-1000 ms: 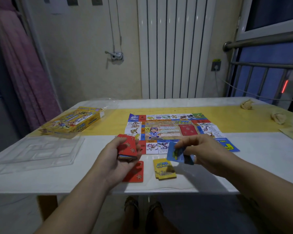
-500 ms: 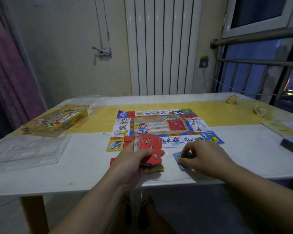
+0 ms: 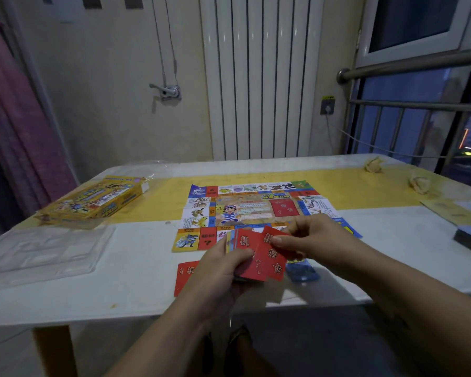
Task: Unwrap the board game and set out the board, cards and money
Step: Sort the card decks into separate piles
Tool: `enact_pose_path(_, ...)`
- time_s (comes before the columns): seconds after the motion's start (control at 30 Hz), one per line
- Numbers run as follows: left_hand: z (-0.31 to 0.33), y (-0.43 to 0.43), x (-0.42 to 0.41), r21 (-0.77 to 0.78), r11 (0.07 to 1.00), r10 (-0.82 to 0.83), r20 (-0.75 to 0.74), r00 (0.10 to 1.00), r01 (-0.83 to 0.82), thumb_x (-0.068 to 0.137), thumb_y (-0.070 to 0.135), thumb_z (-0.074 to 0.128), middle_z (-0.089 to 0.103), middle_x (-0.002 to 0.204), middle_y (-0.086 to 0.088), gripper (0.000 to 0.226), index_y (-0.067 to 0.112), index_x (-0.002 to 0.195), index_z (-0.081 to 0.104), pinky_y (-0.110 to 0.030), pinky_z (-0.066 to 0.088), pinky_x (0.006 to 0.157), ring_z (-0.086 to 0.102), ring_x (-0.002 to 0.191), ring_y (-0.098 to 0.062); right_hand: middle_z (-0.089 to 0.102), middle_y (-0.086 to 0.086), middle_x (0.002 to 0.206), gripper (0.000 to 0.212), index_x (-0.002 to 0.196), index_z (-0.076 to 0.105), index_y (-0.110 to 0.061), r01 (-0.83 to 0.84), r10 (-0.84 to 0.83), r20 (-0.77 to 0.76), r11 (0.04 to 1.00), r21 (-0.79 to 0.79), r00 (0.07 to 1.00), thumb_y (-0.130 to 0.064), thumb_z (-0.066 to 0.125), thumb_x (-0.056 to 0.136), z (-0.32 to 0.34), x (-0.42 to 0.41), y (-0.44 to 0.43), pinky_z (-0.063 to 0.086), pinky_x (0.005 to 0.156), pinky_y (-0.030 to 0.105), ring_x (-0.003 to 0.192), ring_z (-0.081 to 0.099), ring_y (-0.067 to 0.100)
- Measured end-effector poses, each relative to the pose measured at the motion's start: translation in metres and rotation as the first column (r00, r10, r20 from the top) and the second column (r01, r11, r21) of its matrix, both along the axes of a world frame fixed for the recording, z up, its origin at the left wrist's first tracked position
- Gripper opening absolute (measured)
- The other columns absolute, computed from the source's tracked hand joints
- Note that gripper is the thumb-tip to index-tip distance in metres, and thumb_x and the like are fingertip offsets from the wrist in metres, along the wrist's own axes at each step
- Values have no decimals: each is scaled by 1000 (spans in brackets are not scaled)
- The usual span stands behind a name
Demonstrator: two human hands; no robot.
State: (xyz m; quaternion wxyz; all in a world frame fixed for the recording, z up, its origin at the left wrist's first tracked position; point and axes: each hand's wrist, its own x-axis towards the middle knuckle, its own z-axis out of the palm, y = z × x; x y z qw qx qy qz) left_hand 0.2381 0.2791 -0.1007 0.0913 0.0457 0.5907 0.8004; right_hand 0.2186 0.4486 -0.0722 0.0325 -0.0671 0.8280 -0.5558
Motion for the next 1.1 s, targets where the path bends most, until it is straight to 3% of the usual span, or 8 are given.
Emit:
enact_pose_path(0.13,-2,-7,-1,-11,999,41,-33,999,-41,90,0,55,73,94,-13,22,15,105,59,-49,55,82,70,85,-27,71,3,66,20,64,64,-14,-36,35,87,999,1,996,-22,69,81,1,0,3,44,53,18,53,56,5)
enact_pose_path(0.33,-6,-4,-3,-3,996,94,-34,995,-94,79,0,68,73,92,-9,35,18,108,58,-41,56,74,71,85,-25,74,6,84,6,81,69,-16,-35,40,113,999,-41,993,-21,68,82,1,6,-4,51,63,22,72,65,10)
enact_pose_path(0.5,-4,-4,-1,49,997,63,-24,998,-62,83,5,64,74,94,-9,30,17,109,58,-42,58,75,71,82,-22,72,1,85,8,78,65,-18,-16,15,49,1000,6,999,-18,65,86,2,5,-7,41,49,10,72,62,7)
enact_pose_path(0.73,6,-27,-5,142,964,237,-64,969,-226,90,0,53,74,77,-5,17,12,101,59,-22,52,48,69,62,-13,67,-6,70,6,80,65,-16,9,-7,30,998,-68,1000,-18,66,86,5,-6,-10,38,57,20,49,50,-3)
enact_pose_path(0.8,9,-45,-11,167,938,318,-64,946,-304,91,0,52,73,79,-6,18,14,99,59,-22,54,49,70,63,-13,67,-8,70,7,79,64,-20,1,-1,12,999,-41,1000,-21,68,85,7,-10,-17,38,60,22,57,52,0)
enact_pose_path(0.9,12,-76,-16,229,908,371,-59,927,-349,92,-2,48,72,91,-11,25,8,113,57,-25,57,56,71,73,-15,71,-8,78,1,86,68,-23,-81,80,14,996,35,997,-24,68,85,7,-15,-39,41,63,20,65,59,-1)
enact_pose_path(1.0,12,-98,-16,254,897,388,-59,920,-362,93,-3,46,74,84,-4,31,4,123,54,-25,58,58,72,73,-14,73,1,91,14,97,69,-14,-165,162,44,983,86,986,-21,69,84,2,-22,-69,54,78,29,82,68,9)
enact_pose_path(1.1,8,-110,-11,264,886,407,-49,912,-381,93,-5,45,74,78,-3,30,4,121,54,-25,58,58,72,71,-13,71,4,101,14,99,69,-14,-215,216,20,947,238,976,-20,67,87,-2,-25,-95,55,81,28,92,66,14)
